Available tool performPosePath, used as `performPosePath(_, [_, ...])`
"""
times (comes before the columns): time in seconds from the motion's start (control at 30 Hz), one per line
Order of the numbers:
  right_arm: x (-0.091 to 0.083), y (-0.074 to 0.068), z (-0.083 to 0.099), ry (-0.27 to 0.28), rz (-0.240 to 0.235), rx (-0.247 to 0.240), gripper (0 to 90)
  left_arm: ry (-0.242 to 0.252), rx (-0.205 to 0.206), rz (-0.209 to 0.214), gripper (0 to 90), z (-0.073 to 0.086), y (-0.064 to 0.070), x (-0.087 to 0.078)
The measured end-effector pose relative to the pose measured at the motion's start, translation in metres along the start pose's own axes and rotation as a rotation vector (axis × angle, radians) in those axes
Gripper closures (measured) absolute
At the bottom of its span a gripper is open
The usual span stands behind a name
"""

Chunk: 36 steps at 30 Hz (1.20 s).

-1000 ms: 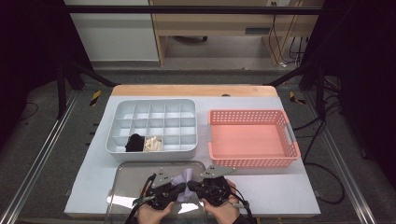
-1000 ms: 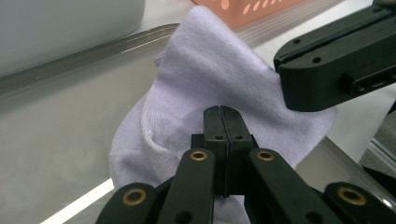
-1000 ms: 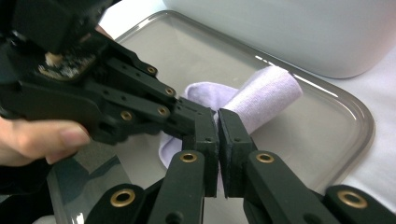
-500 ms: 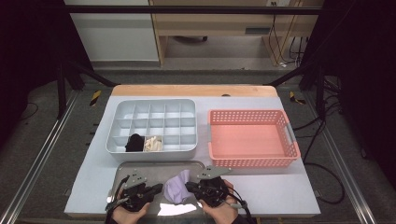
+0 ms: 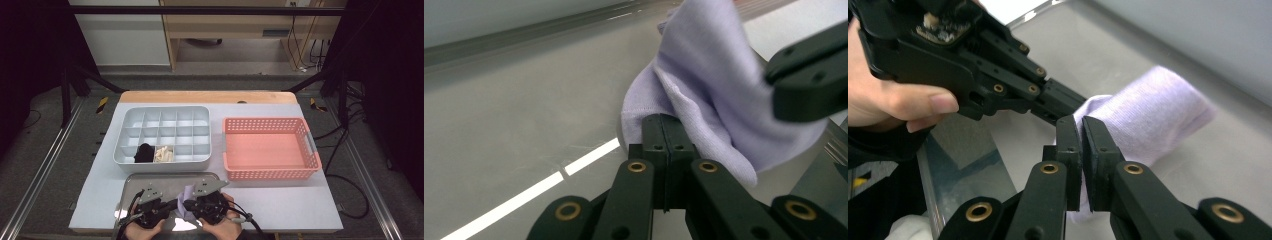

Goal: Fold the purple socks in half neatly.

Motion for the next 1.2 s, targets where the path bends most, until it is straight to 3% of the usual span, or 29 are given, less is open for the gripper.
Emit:
performPosePath(0.17, [0.012,0.0,0.005,-0.018,0.007,-0.002,86.0,0.018,-0.015,-0.02,89.5,-0.002,-0.007,-0.005])
performPosePath(0.3, [0.02,-0.001,0.009,-0.015,-0.001,-0.002,85.6,0.085,-0.035,-0.05,89.4,-0.013,-0.02,-0.019])
performPosePath(0.43, [0.026,-0.003,0.011,-0.013,-0.002,-0.013,85.2,0.15,-0.009,-0.054,85.0,-0.028,-0.022,-0.031])
performPosePath(0.53, [0.025,-0.002,0.011,-0.019,-0.005,-0.003,85.1,0.174,0.013,-0.04,78.6,-0.034,-0.017,-0.03])
performPosePath(0.73, [0.023,-0.003,0.011,-0.021,0.001,-0.019,84.4,0.113,0.053,-0.051,66.2,-0.03,-0.011,-0.014])
performPosePath(0.9, [0.013,0.003,0.012,-0.032,0.032,-0.023,81.1,0.047,0.042,-0.048,64.4,-0.018,-0.011,-0.002])
performPosePath(1.2, [-0.012,0.022,0.008,0.029,0.08,0.028,75.4,0.061,0.046,-0.024,60.8,-0.019,-0.001,0.002])
Point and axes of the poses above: each handheld gripper's, and its own axes: x roughly forward along the jaws, z roughly out of its underside, y roughly to its right, the point moved 5 cm from there along x, roughly forward along the jaws, and after that the axes turned 15 degrees about x, right-handed, at the moved point
